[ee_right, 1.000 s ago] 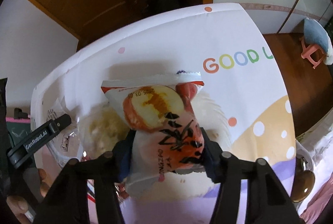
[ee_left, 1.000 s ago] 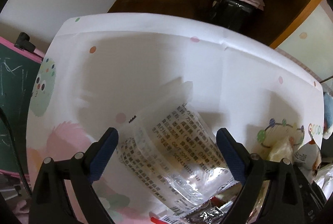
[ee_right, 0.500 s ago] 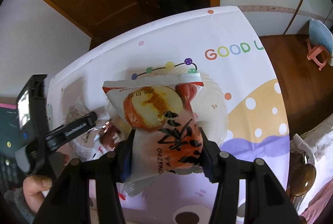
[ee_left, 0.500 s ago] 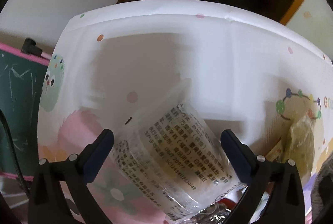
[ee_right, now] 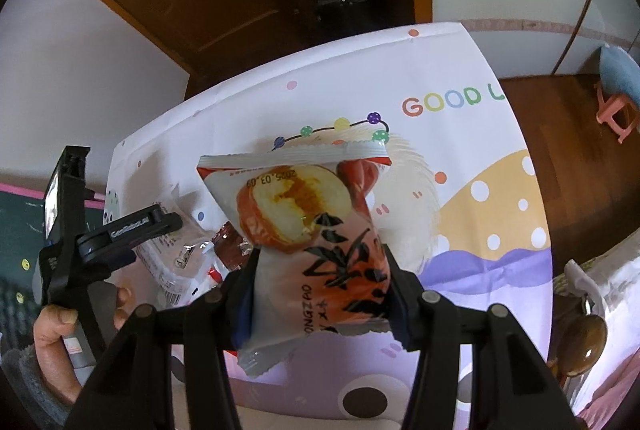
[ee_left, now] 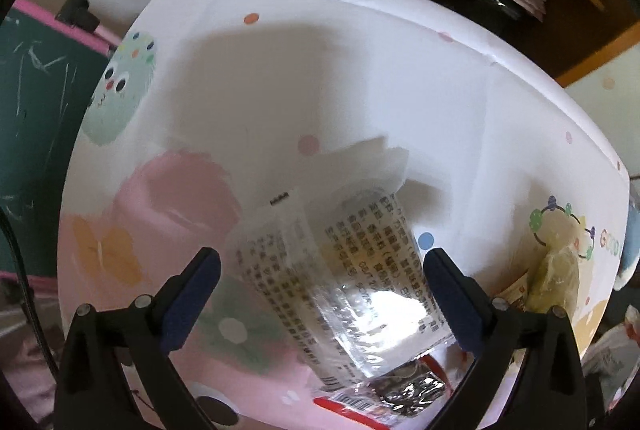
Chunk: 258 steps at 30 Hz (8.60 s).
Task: Organize snacks
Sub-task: 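Carry both held packs back over the white tray, then lower bread bag and pastry pack into the tray and open both grippers, then move left gripper to dark chocolate packet while right moves to yellow crisp bag, then grasp dark chocolate packet with left gripper while right grasps clear yellow crisp bag, then carry both held snacks over the tray, lower them in and open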
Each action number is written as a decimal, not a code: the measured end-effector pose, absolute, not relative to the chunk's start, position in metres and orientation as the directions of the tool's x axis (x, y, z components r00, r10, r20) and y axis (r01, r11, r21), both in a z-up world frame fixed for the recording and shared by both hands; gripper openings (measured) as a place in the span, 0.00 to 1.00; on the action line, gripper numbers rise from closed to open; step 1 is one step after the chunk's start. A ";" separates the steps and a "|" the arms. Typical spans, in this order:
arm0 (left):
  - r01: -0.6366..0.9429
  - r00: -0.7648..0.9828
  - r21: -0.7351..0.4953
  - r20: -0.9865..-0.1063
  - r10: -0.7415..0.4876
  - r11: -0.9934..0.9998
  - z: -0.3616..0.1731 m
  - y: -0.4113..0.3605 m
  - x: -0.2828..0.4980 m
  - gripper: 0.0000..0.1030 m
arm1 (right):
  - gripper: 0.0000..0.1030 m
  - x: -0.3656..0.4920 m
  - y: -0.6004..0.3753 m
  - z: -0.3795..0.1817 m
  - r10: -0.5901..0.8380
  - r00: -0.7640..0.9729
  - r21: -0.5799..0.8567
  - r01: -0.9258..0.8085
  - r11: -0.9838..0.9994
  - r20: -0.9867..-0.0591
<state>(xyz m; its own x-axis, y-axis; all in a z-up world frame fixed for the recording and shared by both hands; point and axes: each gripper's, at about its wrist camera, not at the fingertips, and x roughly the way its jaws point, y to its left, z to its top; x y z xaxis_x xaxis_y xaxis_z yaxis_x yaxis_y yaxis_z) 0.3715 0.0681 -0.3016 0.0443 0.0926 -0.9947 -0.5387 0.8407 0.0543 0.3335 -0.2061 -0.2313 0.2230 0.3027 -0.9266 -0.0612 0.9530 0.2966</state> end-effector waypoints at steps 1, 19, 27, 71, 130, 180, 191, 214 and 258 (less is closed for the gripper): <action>-0.538 0.038 0.065 -0.994 0.101 0.841 -0.303 0.063 0.372 0.98 | 0.52 0.332 -0.205 -0.230 0.295 0.226 0.288 -0.068 0.955 -0.928; -0.397 0.064 0.161 -0.977 0.202 0.904 -0.285 -0.004 0.360 0.69 | 0.51 0.272 -0.217 -0.188 0.283 0.346 0.257 -0.120 0.959 -0.894; -0.409 0.221 0.051 -0.963 0.153 0.911 -0.213 -0.008 0.317 0.68 | 0.51 0.235 -0.235 -0.132 0.323 0.442 0.284 -0.152 0.946 -0.837; -0.095 0.417 0.005 -0.908 0.044 0.995 -0.079 -0.058 0.005 0.76 | 0.56 0.018 -0.228 -0.094 0.364 0.290 0.260 -0.339 0.904 -0.885; -0.015 0.484 0.017 -0.875 0.022 1.000 -0.065 -0.044 0.086 0.88 | 0.82 0.087 -0.226 -0.062 0.290 0.428 0.204 -0.236 0.950 -0.856; -0.190 0.032 -0.177 -0.984 -0.174 0.966 -0.319 -0.028 0.301 0.82 | 0.72 0.385 -0.146 -0.288 0.255 0.079 0.241 -0.155 0.958 -0.964; -0.161 0.045 -0.122 -0.992 -0.117 0.979 -0.319 -0.043 0.296 0.60 | 0.54 0.381 -0.146 -0.292 0.275 0.086 0.259 -0.162 0.952 -0.958; -0.173 0.218 -0.148 -0.970 -0.109 0.974 -0.252 -0.015 0.271 0.01 | 0.52 0.349 -0.189 -0.218 0.371 0.176 0.346 -0.157 0.925 -0.912; -0.109 0.368 -0.143 -0.925 -0.093 0.984 -0.172 -0.012 0.240 0.41 | 0.52 0.249 -0.206 -0.164 0.481 0.202 0.442 -0.208 0.872 -0.853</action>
<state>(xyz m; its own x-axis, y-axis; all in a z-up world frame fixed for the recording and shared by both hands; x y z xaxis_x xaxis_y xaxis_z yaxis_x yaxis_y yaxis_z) 0.2399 -0.0118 -0.1715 0.3684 -0.0933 -0.9250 -0.1091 0.9838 -0.1426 0.2487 -0.2061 -0.1643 0.2017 0.4809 -0.8533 -0.2080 0.8723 0.4424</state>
